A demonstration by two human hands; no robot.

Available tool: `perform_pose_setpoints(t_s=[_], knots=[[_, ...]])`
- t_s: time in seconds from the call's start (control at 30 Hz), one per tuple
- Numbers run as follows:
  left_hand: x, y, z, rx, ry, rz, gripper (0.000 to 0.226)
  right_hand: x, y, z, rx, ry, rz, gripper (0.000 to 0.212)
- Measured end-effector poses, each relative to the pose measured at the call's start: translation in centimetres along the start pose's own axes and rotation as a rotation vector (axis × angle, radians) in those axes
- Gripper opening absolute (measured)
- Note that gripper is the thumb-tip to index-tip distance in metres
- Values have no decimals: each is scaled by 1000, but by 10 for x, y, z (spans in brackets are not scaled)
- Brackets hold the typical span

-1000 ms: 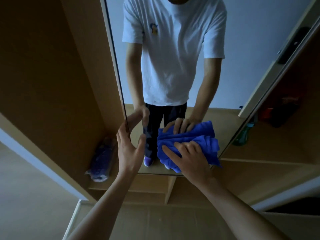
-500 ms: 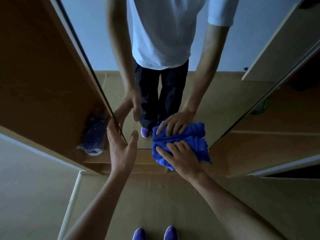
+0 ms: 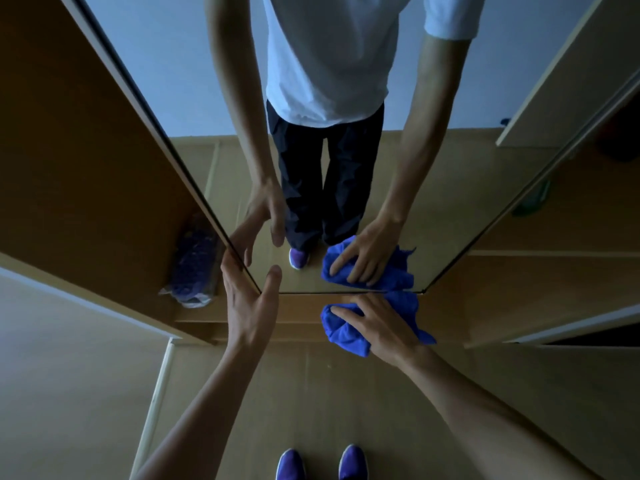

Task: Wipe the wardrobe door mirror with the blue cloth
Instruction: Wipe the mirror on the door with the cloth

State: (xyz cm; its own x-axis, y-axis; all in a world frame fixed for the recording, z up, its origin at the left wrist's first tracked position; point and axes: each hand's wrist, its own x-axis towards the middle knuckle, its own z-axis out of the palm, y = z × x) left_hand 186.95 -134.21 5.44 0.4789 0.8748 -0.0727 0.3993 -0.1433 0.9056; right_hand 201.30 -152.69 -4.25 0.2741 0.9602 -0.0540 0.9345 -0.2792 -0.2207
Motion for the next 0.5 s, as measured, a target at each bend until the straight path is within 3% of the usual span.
perform_pose_setpoints(t_s=[0.3,0.4,0.5], knots=[[-20,57,-9,-19,192,64,81,-5,-23,-109,-97,186,-116,77],[-39,73,-10,-35,272,106,64,-8,-36,-146,-76,292,-149,73],[-60,86,-11,-24,197,236,39,-14,-46,-180,-75,383,-166,69]])
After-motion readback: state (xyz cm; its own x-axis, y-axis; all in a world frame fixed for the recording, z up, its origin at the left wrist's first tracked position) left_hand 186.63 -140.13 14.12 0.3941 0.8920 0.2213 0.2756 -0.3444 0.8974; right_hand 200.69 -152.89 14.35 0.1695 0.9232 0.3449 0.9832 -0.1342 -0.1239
